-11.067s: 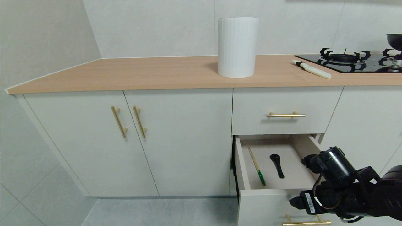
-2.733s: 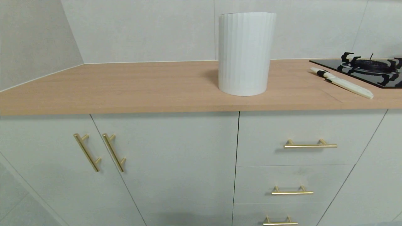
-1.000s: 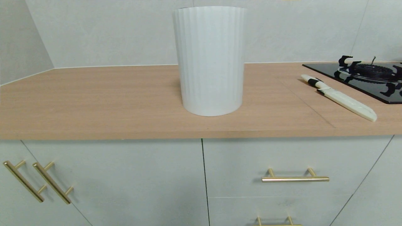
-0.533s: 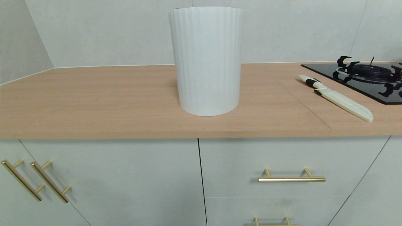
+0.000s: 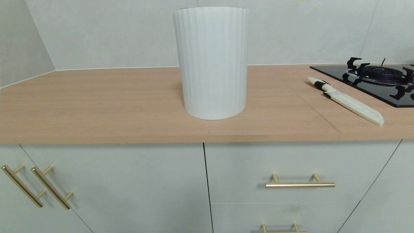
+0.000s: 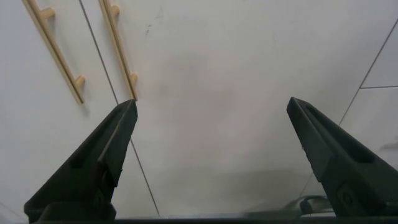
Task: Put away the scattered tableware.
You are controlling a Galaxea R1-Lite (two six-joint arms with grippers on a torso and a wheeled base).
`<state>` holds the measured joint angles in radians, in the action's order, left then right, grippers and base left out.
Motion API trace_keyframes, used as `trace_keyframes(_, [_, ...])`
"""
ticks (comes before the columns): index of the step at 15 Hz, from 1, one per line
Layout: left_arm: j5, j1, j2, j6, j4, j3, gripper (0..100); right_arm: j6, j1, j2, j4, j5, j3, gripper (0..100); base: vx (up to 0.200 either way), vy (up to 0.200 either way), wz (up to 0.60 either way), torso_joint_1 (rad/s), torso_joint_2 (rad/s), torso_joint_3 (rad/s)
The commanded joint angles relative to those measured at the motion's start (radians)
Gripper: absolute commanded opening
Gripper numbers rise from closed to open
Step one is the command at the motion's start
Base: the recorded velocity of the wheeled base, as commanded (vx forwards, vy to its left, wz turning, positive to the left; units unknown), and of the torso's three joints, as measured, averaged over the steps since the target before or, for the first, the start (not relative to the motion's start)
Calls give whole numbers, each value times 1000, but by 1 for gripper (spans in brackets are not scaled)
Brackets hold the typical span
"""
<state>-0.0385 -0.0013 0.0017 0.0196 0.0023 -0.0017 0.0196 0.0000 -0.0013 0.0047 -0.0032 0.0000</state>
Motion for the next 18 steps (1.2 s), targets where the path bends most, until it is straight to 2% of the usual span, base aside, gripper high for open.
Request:
trace_keyframes(1, [0, 1, 0, 0, -1, 0, 100, 0, 0, 1, 0, 0, 0, 100, 0, 0, 0, 27, -105, -66])
trace_keyframes(5, [0, 0, 0, 0, -1, 0, 100, 0, 0, 1, 0, 0, 0, 100, 0, 0, 0, 78, -263, -259])
trace_keyframes(18, [0, 0, 0, 0, -1, 0, 100, 0, 0, 1, 0, 0, 0, 100, 0, 0, 0, 188, -494, -289])
